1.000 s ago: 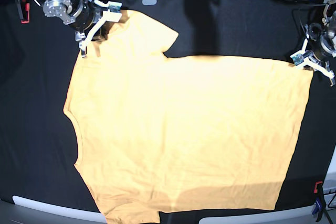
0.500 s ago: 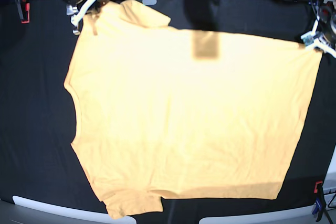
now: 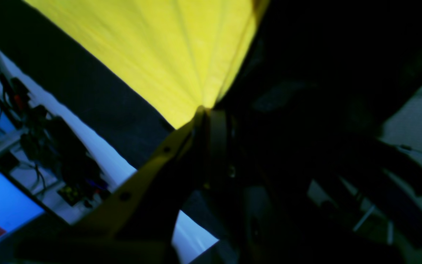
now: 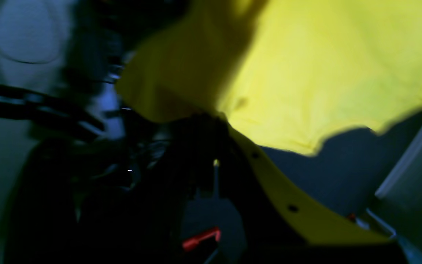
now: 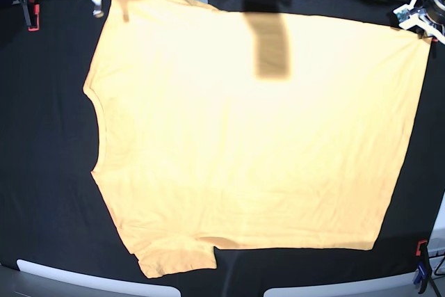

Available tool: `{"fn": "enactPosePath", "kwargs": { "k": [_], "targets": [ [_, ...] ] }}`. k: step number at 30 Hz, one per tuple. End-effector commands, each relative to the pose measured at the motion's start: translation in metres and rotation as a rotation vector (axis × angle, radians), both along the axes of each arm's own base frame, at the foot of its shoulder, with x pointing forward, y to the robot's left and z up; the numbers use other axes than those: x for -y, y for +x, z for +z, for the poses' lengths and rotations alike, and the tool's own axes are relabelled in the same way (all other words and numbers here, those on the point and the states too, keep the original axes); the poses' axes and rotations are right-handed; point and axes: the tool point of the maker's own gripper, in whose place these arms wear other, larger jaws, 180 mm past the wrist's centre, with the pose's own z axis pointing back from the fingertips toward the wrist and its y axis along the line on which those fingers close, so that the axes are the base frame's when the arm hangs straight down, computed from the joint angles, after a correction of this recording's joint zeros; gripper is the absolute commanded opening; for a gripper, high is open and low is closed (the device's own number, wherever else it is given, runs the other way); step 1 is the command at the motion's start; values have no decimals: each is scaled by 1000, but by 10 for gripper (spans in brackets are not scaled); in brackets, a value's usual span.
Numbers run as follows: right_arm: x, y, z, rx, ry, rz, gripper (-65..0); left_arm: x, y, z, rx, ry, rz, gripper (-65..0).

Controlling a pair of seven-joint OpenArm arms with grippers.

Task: Layout the t-shirt on the table in an organized manner, then fold the t-shirt properly
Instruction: 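Lift and pull the shirt toward the robot with both grippers, then lower the shirt and regrip the shoulder corners with both grippers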

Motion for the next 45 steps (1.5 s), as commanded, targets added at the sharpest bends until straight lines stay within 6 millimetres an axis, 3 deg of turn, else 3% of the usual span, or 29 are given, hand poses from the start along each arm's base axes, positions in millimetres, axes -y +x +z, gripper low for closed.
{"fn": "enactPosePath", "kwargs": {
  "k": [1,5,10,15,21,29,34,38,45],
  "targets": [
    [3,14,10,59,-7,-3,-650,-4,0,3,9,11,11,-650],
    [12,56,28,193,16,-56,-650,-11,32,18,132,18,44,-650],
    [2,99,43,283,197,-131,-650,-7,73,34,232,-39,78,-650],
    [13,132,39,334,223,-153,-650,3,111,50,323,-124,119,-650],
    [30,167,36,379,251,-227,-650,30,141,51,379,-231,127,-650],
    [35,192,21,385,262,-272,-650,29,186,57,479,-274,197,-650],
    [31,200,1,351,240,-269,-650,15,203,62,513,-257,235,-650],
    [25,215,0,386,263,-302,-650,-2,219,76,587,-223,283,-650],
    [5,233,-2,392,295,-283,-650,-15,224,75,602,-211,304,-650]
  ]
}}
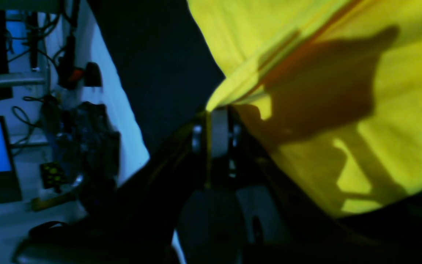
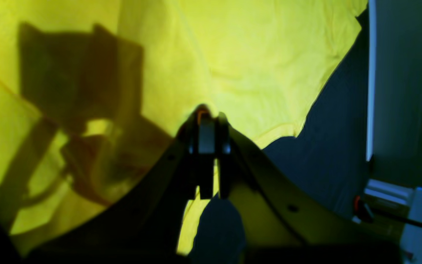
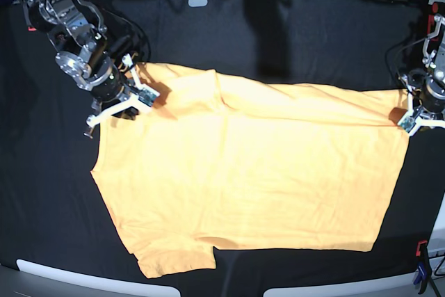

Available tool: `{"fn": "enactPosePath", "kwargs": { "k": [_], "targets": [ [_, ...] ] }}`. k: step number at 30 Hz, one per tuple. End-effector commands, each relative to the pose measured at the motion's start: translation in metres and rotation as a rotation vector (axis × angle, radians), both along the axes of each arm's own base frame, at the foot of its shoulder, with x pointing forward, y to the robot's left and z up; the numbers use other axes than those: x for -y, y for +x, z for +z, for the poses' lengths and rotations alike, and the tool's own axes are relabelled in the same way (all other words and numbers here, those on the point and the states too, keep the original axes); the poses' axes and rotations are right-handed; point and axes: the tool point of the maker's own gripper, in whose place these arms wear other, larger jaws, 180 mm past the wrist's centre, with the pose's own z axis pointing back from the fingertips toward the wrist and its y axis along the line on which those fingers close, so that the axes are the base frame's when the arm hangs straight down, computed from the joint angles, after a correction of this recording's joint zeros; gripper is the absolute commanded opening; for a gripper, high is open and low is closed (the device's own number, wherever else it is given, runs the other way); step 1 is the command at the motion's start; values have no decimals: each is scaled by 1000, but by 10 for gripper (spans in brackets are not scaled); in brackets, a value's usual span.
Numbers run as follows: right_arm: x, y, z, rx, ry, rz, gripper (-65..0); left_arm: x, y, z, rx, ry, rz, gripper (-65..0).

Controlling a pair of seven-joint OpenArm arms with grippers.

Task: Layout the t-shirt on the table in an organized manner, then fold the t-shirt properly
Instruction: 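Lower the shirt and regrip the shoulder corners with both grippers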

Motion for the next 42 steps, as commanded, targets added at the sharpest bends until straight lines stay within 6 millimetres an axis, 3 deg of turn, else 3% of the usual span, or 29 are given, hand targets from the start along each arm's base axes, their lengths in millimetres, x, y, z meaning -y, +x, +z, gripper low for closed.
{"fn": "enactPosePath", "kwargs": {
  "k": [1,11,19,24,36,38,40,42],
  "targets": [
    [2,13,15,55,-5,3,-650,-11,14,22,65,28,2,-650],
    [-2,27,25,77,37,-10,-650,4,25,29,117,-13,-51,-650],
    [18,35,16,59,-7,-55,-650,18,42,39,142,-85,-63,-650],
    [32,43,14,55,-30,-90,-650,18,46,43,149,-86,-66,-650],
    [32,43,13,55,-29,-91,-635,8,44,34,130,-85,-47,-649],
    [32,44,14,60,-28,-96,-527,6,48,38,139,-80,-43,-507],
    [35,47,19,91,-20,-117,-478,3,51,42,140,-72,-24,-389],
    [40,51,28,140,-14,-146,-478,-3,54,46,138,-66,2,-366]
  ]
}}
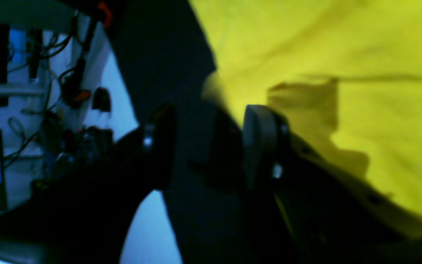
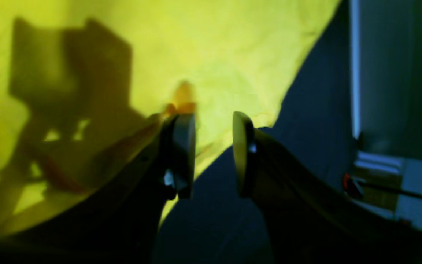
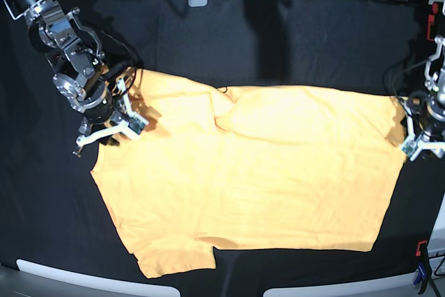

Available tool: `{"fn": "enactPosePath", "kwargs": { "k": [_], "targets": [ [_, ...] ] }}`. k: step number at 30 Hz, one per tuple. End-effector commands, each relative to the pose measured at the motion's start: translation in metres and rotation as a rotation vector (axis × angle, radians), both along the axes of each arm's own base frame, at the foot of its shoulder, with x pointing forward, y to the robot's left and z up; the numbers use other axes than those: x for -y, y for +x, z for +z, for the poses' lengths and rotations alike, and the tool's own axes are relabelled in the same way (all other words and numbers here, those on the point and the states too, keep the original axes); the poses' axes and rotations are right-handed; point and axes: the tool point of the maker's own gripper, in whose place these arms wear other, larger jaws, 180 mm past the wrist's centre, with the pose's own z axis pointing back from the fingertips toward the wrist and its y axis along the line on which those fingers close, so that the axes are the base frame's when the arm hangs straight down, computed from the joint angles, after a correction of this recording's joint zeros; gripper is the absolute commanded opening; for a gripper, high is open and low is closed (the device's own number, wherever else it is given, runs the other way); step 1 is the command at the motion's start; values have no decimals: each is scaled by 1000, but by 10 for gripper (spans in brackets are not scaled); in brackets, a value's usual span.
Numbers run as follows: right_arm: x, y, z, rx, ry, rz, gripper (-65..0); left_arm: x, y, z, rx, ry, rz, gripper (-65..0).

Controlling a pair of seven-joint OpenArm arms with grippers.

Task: Layout the t-shirt on the table in an organized manner, then fold the t-shirt properly
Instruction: 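Lower the shirt and regrip the shoulder corners with both grippers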

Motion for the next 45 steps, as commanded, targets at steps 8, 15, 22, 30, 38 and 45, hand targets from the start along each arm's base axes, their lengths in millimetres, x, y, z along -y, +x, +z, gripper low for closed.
{"fn": "enactPosePath", "kwargs": {
  "k": [8,15,22,30,38,45],
  "targets": [
    [0,-13,29,55,-26,22,-479,-34,-12,21,-49,114,-4,-367],
    [-10,-56,25,13,-63,73,-479,-11,-71,-19,-235,154,-146,-366],
    [-4,-60,26,43,-77,35,-479,9,-97,-35,-263,168,-261,-366],
    [-7,-60,26,52,-59,24,-479,17,-82,-33,-217,121,-267,-367],
    [-7,-60,26,52,-60,24,-479,-3,-66,-37,-215,124,-184,-415],
    [-1,-62,24,35,-78,-9,-479,0,-75,-45,-275,110,-212,-650]
  ]
}}
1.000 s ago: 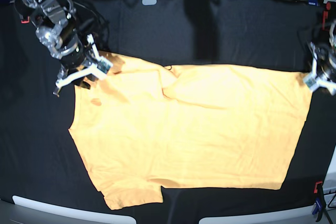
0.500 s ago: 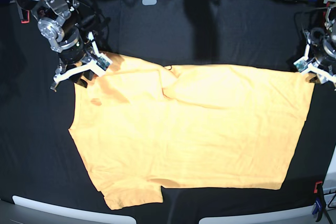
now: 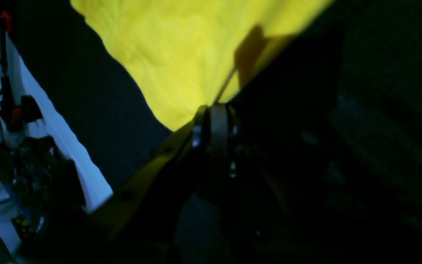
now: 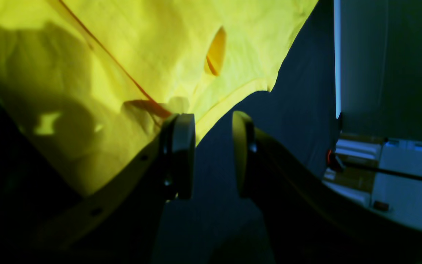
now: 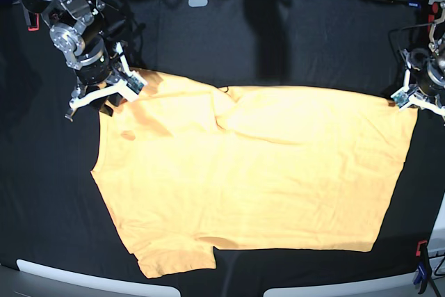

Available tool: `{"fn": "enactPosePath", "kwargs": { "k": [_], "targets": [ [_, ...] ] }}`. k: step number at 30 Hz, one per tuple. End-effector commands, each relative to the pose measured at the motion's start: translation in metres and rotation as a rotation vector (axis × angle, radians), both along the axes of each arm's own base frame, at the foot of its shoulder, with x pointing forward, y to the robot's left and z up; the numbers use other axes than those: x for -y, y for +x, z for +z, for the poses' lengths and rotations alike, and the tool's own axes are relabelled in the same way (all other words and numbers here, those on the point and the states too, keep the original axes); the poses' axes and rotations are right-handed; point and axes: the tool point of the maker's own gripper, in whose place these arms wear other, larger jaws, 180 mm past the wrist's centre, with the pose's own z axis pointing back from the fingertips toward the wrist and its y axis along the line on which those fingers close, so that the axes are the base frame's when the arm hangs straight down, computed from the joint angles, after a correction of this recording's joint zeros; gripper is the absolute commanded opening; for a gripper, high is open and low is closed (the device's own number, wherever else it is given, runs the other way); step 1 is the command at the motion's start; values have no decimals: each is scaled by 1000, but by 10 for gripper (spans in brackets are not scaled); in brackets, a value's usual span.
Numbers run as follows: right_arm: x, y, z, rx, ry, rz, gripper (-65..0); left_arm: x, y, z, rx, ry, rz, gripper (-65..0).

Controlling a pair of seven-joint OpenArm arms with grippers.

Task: Layout the t-shirt on the table in an organized manner, then fold the t-shirt properly
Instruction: 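Lower the shirt and regrip the shoulder corners with both grippers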

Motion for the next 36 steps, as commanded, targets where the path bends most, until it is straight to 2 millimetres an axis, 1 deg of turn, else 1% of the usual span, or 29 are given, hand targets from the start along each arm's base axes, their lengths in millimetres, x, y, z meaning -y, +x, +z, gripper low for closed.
{"fn": "enactPosePath", "kwargs": {
  "k": [1,4,7,13,15,17,18,19,21,22,23,27,34,36],
  "targets": [
    [4,8,15,51,-9,-5,-479,-11,8,12,25,31,0,-650],
    [6,7,16,44,-18,-24,-479,-10,8,13,27,28,-3,-650],
    [3,3,15,11,-34,-4,-479,-9,8,13,29,26,-9,-650],
    [-6,-14,-2,-152,-68,72,-479,-9,9,13,31,24,-11,-650],
    [-1,-18,-5,-181,-97,59,-479,-9,9,13,30,25,-11,-650],
    [7,-27,-11,-248,-134,39,-478,-9,9,13,30,24,-10,-650],
    [8,-33,-16,-293,-139,37,-465,-9,8,13,30,24,-10,-650],
    [8,-41,-21,-343,-138,42,-437,-9,9,13,30,25,-10,-650],
    [4,-56,-32,-433,-123,62,-364,-9,9,13,30,24,-10,-650],
    [2,-59,-34,-444,-112,71,-333,-9,9,13,30,24,-10,-650],
    [0,-61,-36,-447,-103,77,-316,-9,8,13,30,24,-10,-650],
    [-2,-57,-36,-423,-103,103,-315,-9,9,13,30,24,-10,-650],
    [13,-45,-46,-358,-161,129,-317,-9,8,13,30,25,-10,-650],
    [20,-38,-44,-315,-178,108,-344,-9,8,13,29,27,-8,-650]
  ]
}}
